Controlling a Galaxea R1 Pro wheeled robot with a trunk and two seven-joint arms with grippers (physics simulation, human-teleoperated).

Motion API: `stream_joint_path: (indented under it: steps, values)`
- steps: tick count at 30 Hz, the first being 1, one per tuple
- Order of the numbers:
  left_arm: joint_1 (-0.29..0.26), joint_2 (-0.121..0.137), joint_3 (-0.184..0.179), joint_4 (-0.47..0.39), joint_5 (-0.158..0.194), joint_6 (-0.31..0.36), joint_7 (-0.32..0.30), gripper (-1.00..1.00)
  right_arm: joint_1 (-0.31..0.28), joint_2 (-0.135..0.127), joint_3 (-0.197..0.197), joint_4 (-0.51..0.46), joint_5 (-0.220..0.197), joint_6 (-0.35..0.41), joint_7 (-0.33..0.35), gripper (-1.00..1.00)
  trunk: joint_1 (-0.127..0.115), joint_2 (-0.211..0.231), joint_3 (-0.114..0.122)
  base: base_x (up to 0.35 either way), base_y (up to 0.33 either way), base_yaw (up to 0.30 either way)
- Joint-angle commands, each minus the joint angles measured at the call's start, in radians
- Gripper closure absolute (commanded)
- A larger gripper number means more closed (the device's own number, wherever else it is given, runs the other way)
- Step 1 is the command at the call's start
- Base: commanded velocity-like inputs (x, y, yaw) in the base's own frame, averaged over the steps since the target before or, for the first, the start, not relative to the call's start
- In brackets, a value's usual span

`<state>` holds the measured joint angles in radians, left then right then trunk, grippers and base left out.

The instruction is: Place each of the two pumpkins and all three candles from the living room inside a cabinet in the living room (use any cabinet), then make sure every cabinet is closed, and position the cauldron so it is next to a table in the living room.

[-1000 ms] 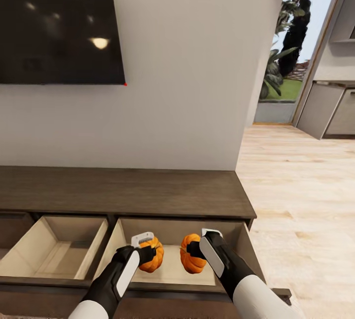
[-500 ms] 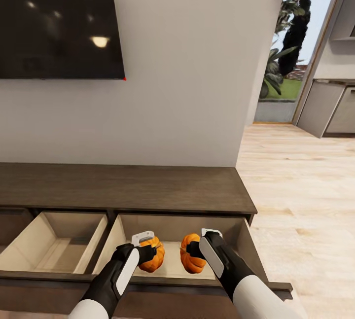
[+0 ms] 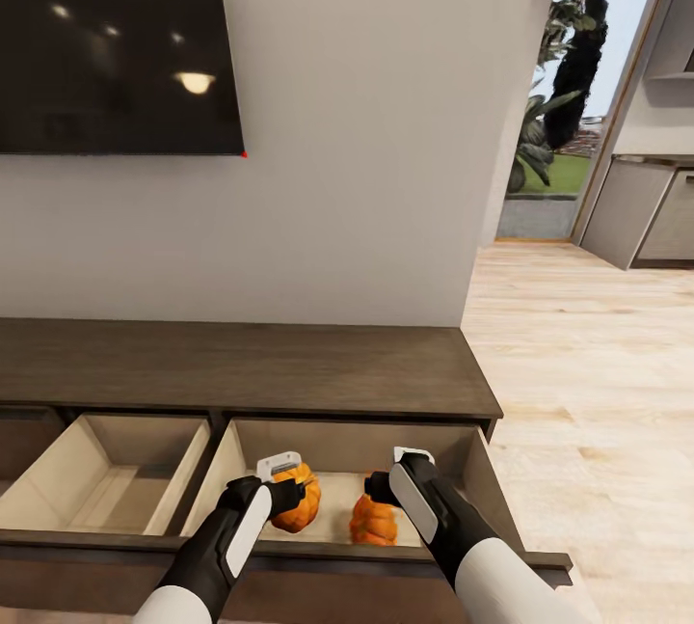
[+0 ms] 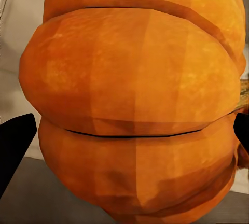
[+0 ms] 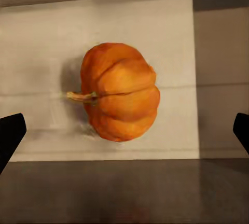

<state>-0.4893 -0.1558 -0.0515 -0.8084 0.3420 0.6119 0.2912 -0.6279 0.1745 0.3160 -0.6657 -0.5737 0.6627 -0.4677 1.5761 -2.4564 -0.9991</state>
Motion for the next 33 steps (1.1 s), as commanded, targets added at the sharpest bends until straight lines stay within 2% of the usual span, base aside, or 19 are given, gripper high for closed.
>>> stream_joint_path:
  steps: [1,8,15,24,33]
  values:
    - [0.000,0.000,0.000,0.000,-0.001,-0.001,0.002,-1.00,0.000,0.000,0.000,0.000,0.000,0.000,0.001,-1.00,0.000,0.000,0.000,0.000,0.000,0.000]
    - [0.000,0.001,0.002,-0.007,0.005,-0.001,0.002,-1.00,0.000,0.000,0.000,0.000,0.000,0.000,0.001,-1.00,0.000,0.000,0.000,0.000,0.000,0.000]
    - [0.000,-0.001,0.001,-0.009,0.008,0.006,0.002,-1.00,0.000,0.000,0.000,0.000,0.000,0.000,0.001,-1.00,-0.027,0.049,0.022,0.000,0.000,0.000]
    - [0.000,0.001,0.006,-0.048,0.009,0.081,0.000,-1.00,0.000,0.000,-0.008,-0.006,-0.009,-0.001,0.014,-1.00,-0.061,0.112,0.050,-0.047,0.000,0.000]
    - [0.000,0.001,0.007,-0.051,0.009,0.092,0.000,-1.00,0.000,0.000,-0.009,-0.011,-0.006,-0.003,0.027,-1.00,-0.096,0.175,0.078,-0.031,0.000,0.000]
